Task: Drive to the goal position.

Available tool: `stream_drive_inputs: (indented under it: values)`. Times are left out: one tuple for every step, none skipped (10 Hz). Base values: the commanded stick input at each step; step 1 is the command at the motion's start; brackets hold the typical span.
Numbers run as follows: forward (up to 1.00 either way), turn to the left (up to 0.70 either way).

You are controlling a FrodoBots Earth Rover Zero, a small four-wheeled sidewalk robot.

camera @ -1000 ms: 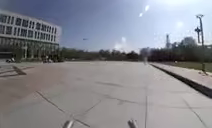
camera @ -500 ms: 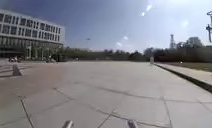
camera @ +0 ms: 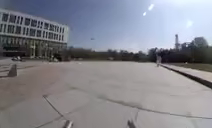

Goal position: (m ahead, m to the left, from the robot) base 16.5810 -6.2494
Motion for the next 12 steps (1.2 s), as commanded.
stream_drive_inputs:
  values:
    - [1.0, 0.0]
    - [1.0, 0.0]
    - [1.0, 0.0]
    - [1.0, 0.0]
    - [1.0, 0.0]
    - [1.0, 0.0]
    - [1.0, 0.0]
    - [1.0, 0.0]
    - [1.0, 0.0]
    - [1.0, 0.0]
    - [1.0, 0.0]
    - [1.0, -0.35]
